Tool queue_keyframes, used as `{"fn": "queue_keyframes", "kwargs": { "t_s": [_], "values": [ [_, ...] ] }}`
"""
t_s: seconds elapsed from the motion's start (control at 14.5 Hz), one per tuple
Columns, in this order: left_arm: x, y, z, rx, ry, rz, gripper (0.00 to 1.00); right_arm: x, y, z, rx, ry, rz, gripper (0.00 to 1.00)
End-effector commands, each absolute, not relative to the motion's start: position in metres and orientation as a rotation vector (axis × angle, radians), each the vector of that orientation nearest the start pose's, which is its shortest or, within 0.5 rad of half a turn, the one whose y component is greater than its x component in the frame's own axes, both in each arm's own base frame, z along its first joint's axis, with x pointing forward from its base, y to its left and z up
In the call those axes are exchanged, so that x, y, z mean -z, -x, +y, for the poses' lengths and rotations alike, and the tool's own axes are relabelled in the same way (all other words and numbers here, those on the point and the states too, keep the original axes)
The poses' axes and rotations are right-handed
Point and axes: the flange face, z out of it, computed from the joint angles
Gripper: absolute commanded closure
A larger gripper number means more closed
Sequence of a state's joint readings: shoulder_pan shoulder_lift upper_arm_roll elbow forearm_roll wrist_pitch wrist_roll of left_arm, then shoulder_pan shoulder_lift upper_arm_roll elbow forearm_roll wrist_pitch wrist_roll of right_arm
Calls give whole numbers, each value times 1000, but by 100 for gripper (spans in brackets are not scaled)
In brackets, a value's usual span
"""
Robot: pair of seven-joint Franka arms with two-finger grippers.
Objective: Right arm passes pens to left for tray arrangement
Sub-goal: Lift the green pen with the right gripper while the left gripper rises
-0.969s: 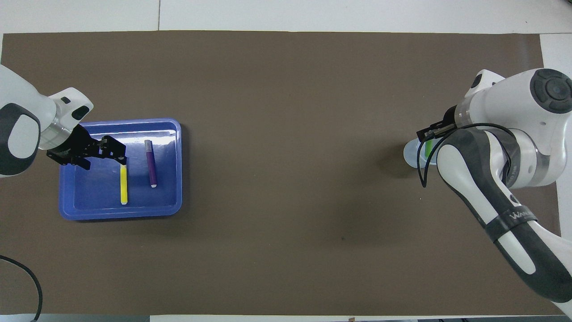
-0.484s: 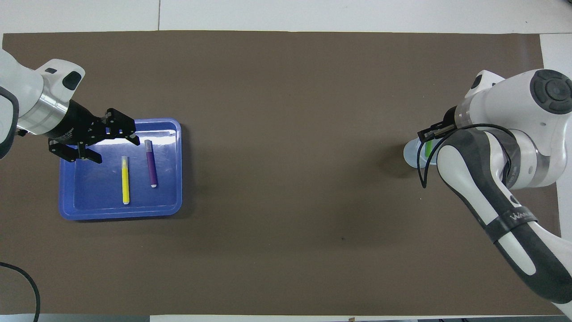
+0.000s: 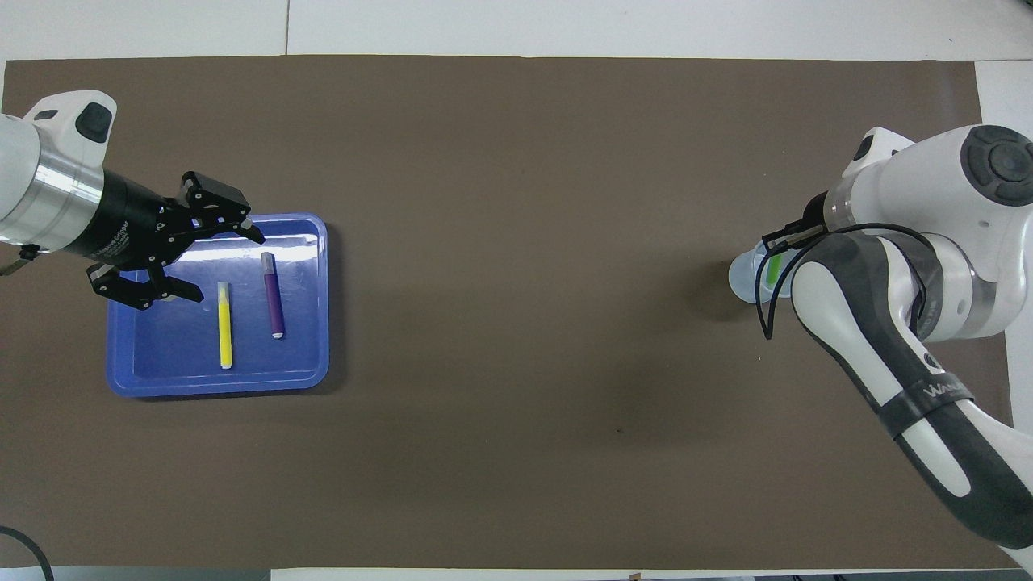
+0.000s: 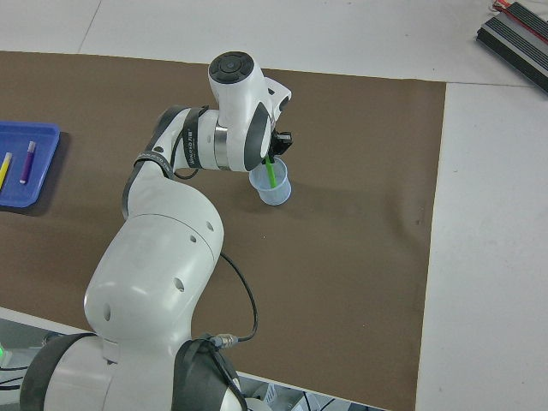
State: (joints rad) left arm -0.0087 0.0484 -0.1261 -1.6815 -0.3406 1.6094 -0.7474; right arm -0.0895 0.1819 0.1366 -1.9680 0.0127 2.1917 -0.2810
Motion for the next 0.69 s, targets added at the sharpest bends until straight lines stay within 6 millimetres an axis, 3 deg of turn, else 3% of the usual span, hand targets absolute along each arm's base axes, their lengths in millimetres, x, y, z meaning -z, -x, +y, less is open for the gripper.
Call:
{"fn": "queue_keyframes", "kwargs": {
  "t_s": [0.0, 0.21, 0.48, 0.62],
  "values": [
    [-569, -550, -114, -426, 3164, -1294, 0, -393, -592, 21, 43, 3077, -529, 100],
    [-576, -545, -132, -380, 3115, -1487, 0, -405, -596, 25, 50, 3077, -534, 100],
    [-578, -539, -137, -374, 3081, -1655, 0, -416, -598, 24, 35, 3077, -535, 100],
    [-579, -539, -139, -392, 3042, -1752, 0, -437, -601, 26, 26, 3077, -538, 100]
  ]
}}
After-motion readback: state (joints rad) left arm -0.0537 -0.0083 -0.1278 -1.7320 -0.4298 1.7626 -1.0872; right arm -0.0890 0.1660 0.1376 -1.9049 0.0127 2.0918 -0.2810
